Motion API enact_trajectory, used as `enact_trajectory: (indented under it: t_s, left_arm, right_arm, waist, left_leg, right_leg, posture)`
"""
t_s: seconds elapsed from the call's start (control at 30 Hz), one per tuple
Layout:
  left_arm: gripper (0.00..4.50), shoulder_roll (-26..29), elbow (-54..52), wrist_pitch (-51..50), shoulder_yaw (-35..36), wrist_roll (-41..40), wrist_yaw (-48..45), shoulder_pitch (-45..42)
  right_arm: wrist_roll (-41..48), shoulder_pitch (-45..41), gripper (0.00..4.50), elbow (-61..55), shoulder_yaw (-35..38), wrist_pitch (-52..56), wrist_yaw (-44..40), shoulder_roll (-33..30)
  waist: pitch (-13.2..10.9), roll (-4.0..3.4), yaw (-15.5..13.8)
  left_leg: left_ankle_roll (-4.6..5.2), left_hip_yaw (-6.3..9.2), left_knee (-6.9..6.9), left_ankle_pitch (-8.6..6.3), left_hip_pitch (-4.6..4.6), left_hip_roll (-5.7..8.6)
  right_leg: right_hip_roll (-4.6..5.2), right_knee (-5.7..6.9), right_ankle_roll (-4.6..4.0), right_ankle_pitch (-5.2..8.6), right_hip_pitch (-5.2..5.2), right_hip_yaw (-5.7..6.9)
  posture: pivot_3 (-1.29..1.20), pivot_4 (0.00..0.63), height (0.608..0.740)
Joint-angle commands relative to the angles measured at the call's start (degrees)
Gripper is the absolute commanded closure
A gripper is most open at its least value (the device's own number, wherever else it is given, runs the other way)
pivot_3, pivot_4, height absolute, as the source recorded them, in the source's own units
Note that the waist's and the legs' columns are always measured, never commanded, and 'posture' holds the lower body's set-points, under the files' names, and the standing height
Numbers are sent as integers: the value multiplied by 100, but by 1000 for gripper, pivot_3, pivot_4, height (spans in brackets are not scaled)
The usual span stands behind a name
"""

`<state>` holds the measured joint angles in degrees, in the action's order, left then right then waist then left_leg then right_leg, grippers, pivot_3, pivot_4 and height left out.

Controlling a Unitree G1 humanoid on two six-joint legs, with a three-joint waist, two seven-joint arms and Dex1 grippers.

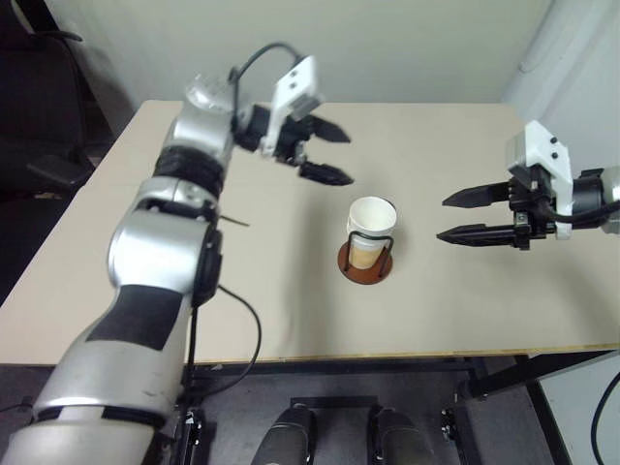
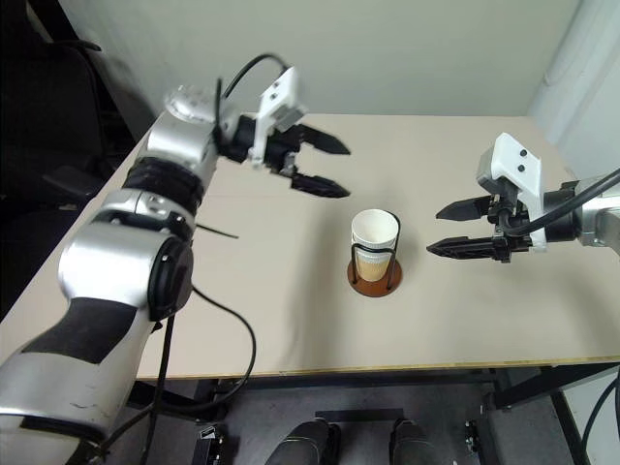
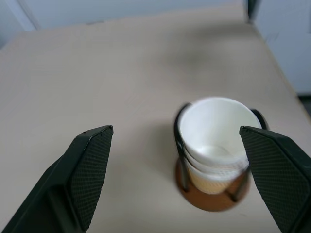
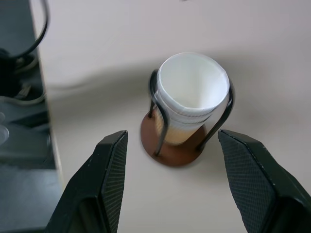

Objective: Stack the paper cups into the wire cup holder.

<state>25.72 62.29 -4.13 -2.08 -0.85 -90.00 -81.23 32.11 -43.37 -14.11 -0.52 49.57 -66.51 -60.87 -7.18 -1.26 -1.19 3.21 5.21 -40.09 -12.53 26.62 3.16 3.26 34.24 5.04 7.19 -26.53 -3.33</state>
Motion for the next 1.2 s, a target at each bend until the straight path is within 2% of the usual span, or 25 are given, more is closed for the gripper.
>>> enact_trajectory:
  t_s: [0.03,0.23,0.4,0.57,0.93,1.2]
  left_arm:
    - [41,321,-1545,-749,218,-515,-161,724]
    - [41,938,-3295,-2652,279,-1199,-43,1732]
    - [41,1373,-3886,-3269,373,-1666,13,2158]
    - [41,1796,-3814,-3272,514,-1935,8,2350]
    - [41,2382,-2891,-2789,658,-1874,379,2158]
    - [41,2760,-2454,-2713,697,-1777,633,2135]
  right_arm:
    - [-242,-275,1525,578,167,-290,421,326]
    - [-490,-293,1525,1186,110,-741,444,653]
    - [-380,-80,1525,1273,227,-821,294,696]
    - [-99,199,1525,1402,711,-972,214,809]
    - [-229,314,1525,1395,646,-1028,360,803]
    - [-251,257,1525,1308,341,-715,392,916]
  waist:
    - [0,0,0]
    - [0,1,-41]
    - [0,1,-14]
    - [-1,1,20]
    - [0,1,44]
    - [0,2,47]
  left_leg:
    - [-5,1,-3,5,-6,0]
    - [-1,7,-1,25,-17,4]
    - [-10,11,10,28,-61,4]
    - [-32,18,18,39,-63,2]
    - [-65,24,107,57,-60,2]
    - [-76,24,161,60,-57,0]
  right_leg:
    - [2,5,-2,-1,4,1]
    - [2,12,-29,-7,18,18]
    - [-1,13,-44,-12,51,10]
    - [-7,15,-61,-21,45,5]
    - [-5,-17,-79,-18,19,3]
    - [-4,-27,-96,7,-4,11]
  posture:
    - [0,150,740]
    - [0,150,740]
    - [0,150,740]
    - [0,150,740]
    - [0,150,740]
    - [0,150,740]
